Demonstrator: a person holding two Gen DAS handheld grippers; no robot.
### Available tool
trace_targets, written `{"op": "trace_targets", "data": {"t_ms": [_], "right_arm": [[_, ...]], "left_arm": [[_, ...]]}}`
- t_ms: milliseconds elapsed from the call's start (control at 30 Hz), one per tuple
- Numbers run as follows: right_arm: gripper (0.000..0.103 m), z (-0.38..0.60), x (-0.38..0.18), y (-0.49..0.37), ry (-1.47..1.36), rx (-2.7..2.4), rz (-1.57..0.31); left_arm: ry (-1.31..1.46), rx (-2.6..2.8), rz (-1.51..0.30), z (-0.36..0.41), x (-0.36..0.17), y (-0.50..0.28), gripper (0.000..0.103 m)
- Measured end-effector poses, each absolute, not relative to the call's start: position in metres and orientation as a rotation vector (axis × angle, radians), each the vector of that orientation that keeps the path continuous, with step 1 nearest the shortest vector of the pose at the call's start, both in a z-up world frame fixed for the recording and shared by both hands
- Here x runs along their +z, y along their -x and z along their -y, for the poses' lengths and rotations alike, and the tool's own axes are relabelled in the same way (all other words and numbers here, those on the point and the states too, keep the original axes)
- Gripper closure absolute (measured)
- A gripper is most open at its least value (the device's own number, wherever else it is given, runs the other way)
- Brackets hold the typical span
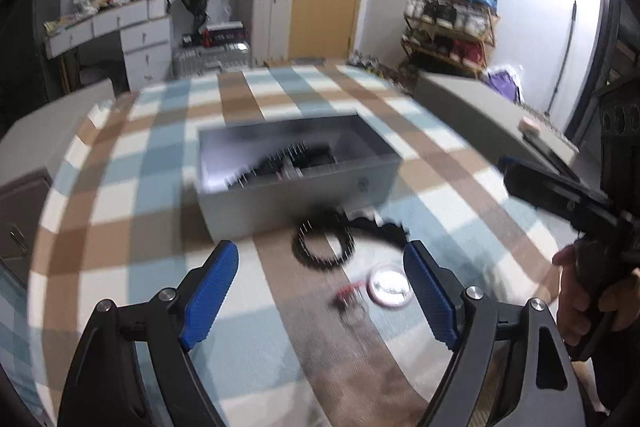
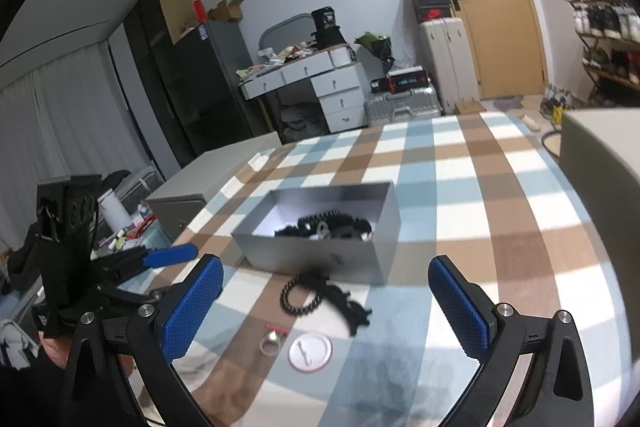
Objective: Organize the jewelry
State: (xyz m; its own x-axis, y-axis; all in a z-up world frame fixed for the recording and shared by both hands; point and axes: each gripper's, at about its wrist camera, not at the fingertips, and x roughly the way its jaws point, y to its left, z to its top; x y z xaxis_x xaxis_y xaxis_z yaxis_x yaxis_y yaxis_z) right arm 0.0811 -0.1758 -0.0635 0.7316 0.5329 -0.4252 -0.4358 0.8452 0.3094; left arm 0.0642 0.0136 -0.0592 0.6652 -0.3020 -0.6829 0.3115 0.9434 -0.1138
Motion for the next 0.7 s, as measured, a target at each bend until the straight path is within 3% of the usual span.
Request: {"op": "trace_targets", "data": {"t_ms": [333,400,467,533,700], "right_arm": [[0.000,0.188,-0.095,-0.075,-0.240,0.499,-0.608],[0.000,0.191,-0.100,-0.075,-0.251,0.496,-0.624],[0.000,0.192,-0.104,-0.077,-0.267,0.496,-0.641],[0.000,0.193,-0.108,-0.078,-0.285,0.504,-0.658],[0.000,0.189,-0.110,-0.075,-0.286,0.521,-0.661]], "left_arm": [[-0.035,-0.371,-0.875,0.003,-0.092,-0.068,0.022],[-0.020,-0.386,-0.894,0.003,-0.095,-0.070,0.029],[-0.005,-0.391,-0.914,0.002,-0.097,-0.072,0.046],[0.005,-0.391,-0.931,0.001,-0.100,-0.074,0.057],[0.003,-0.417,-0.940,0.003,-0.101,-0.073,0.076]]}}
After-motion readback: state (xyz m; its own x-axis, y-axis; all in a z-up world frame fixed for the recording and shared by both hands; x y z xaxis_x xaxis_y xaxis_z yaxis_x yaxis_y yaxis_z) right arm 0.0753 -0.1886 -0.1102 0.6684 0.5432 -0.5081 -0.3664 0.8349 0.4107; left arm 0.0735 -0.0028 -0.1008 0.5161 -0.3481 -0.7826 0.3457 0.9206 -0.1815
